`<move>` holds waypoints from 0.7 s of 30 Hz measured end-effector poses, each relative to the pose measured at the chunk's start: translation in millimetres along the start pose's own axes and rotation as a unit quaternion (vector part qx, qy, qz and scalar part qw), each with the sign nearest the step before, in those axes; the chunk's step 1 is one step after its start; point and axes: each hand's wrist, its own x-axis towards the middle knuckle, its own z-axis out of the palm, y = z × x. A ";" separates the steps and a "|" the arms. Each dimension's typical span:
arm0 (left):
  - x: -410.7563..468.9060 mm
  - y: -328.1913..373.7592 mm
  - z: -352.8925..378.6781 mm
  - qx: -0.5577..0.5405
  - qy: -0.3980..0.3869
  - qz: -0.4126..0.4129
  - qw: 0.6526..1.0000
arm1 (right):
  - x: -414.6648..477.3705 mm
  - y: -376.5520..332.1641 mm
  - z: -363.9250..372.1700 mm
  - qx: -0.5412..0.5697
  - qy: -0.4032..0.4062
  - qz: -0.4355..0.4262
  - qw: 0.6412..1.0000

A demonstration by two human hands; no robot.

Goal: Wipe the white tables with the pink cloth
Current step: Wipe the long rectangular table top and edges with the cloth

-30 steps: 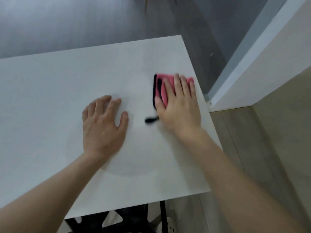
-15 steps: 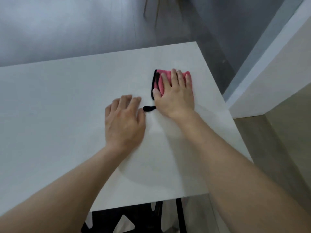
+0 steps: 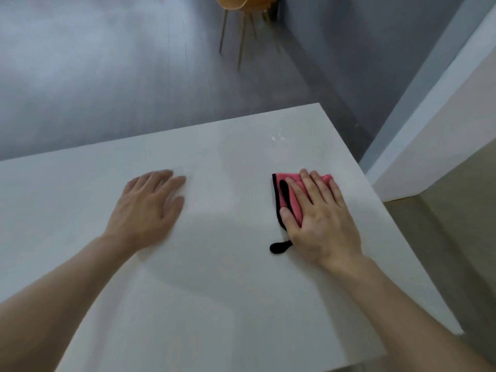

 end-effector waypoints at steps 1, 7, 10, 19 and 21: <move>-1.6 -1.4 3.5 -0.018 0.013 0.000 1.000 | 9.4 -0.2 1.5 -0.001 0.000 0.007 1.000; -1.0 -6.8 16.8 -0.080 0.056 0.009 0.995 | 82.7 -50.9 14.0 -0.018 0.034 0.213 0.976; -1.5 -9.3 18.6 -0.087 0.062 0.021 0.994 | 117.9 -143.2 22.7 0.000 0.010 0.086 0.996; -1.2 -8.2 18.0 -0.080 0.042 0.024 0.996 | 76.9 -19.7 -5.0 -0.026 -0.013 0.252 0.967; 0.5 -8.6 20.2 -0.077 0.030 0.013 0.996 | 102.7 -45.2 1.9 -0.032 0.007 0.335 0.942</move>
